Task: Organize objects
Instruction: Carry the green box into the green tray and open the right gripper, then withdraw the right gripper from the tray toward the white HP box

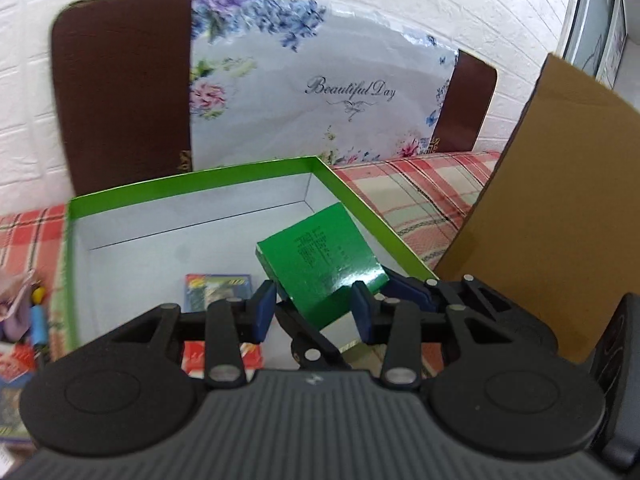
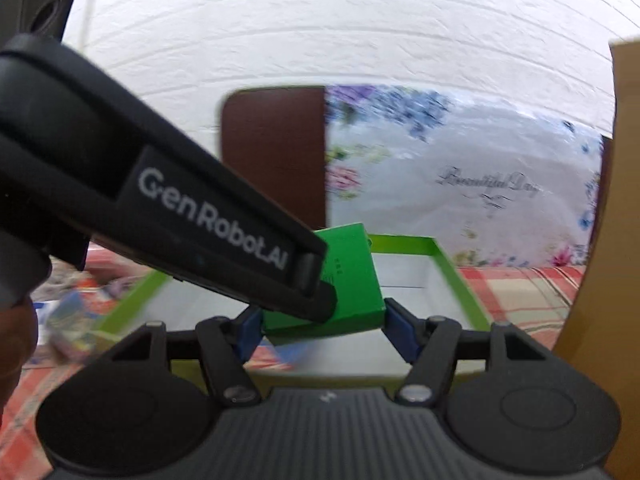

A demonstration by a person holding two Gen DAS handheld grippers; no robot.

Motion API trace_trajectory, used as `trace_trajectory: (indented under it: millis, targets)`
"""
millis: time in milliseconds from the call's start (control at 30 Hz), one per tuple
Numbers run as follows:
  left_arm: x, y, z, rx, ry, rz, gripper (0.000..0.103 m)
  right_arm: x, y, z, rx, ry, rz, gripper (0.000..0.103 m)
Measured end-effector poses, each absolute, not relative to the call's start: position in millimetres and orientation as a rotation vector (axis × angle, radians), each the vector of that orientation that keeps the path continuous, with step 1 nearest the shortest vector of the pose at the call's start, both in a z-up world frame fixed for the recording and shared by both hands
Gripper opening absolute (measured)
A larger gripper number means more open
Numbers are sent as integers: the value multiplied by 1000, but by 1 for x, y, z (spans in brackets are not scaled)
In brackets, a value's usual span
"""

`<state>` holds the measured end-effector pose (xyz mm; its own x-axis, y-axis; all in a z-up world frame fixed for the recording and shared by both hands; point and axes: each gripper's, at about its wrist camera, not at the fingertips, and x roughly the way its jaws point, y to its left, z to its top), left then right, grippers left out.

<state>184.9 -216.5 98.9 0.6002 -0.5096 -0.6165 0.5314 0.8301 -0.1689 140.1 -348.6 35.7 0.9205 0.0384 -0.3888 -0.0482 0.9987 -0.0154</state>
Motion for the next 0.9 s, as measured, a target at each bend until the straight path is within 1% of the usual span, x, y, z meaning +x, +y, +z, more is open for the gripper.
trace_trajectory:
  millis: [33,67,100,133,200,267,500,667,900]
  targets:
    - [191,-222,93,39,714,-590,43,147,-353,30,-21,417,18,67]
    - [195,-225,89,50,721,-570,43,153,-357,25,-17,443,-6,80]
    - [197,-228,86,63,721,-545,43,155,-361,21,-3,452,-25,83]
    - [199,-230,84,76,719,-517,43,152,-365,19,17,440,-29,83]
    - [195,-225,82,74,710,-507,52,141,-366,18,28,411,-29,83]
    - [190,-222,84,82,706,-498,53,128,-360,18,6,390,-38,83]
    - [155,-211,98,110,677,-459,53,95,-353,27,32,371,-22,85]
    - [127,-189,104,119,656,-428,53,71,-350,23,82,428,9,85]
    - [103,-149,94,151,680,-327,54,48,-330,16,111,511,75,85]
